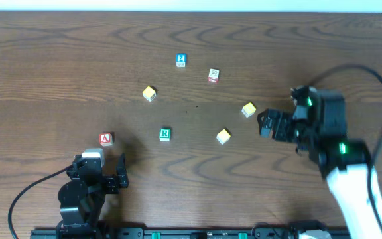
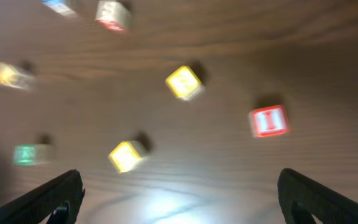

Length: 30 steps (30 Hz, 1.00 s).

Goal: Spell out Ai2
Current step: 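Move the right gripper over the red I block, then lower the right gripper and grasp the red I block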

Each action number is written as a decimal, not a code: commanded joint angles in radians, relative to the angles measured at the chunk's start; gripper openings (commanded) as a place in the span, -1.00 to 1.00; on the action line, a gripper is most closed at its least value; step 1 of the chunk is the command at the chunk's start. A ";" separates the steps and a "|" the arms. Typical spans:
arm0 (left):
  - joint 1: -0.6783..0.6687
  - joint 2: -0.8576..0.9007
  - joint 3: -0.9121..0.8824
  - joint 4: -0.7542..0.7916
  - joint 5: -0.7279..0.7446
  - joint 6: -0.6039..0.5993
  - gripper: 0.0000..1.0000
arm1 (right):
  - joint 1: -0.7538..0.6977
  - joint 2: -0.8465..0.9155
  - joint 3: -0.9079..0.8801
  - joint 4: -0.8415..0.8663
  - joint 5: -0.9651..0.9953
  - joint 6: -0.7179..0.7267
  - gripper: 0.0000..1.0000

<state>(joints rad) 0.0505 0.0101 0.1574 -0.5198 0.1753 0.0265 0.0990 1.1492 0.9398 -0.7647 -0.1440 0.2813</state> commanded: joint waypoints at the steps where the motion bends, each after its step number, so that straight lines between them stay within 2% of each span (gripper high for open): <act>1: 0.002 -0.005 -0.014 0.001 -0.005 -0.001 0.91 | -0.015 0.155 0.129 -0.094 0.154 -0.189 0.98; 6: 0.002 -0.005 -0.014 0.001 -0.005 -0.001 0.91 | -0.016 0.375 0.238 -0.214 0.220 -0.327 0.97; 9: 0.002 -0.005 -0.014 0.001 -0.005 -0.001 0.91 | -0.017 0.451 0.240 -0.215 0.239 -0.364 0.79; 11: 0.002 -0.005 -0.014 0.001 -0.005 -0.001 0.91 | -0.020 0.499 0.240 -0.211 0.274 -0.369 0.77; 16: 0.002 -0.005 -0.014 0.001 -0.005 -0.001 0.91 | -0.046 0.584 0.240 -0.183 0.278 -0.435 0.72; 30: 0.002 -0.005 -0.014 0.001 -0.005 -0.001 0.91 | -0.106 0.689 0.240 -0.076 0.127 -0.436 0.58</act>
<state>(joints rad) 0.0505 0.0101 0.1574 -0.5198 0.1761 0.0265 -0.0025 1.8366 1.1629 -0.8528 0.0288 -0.1406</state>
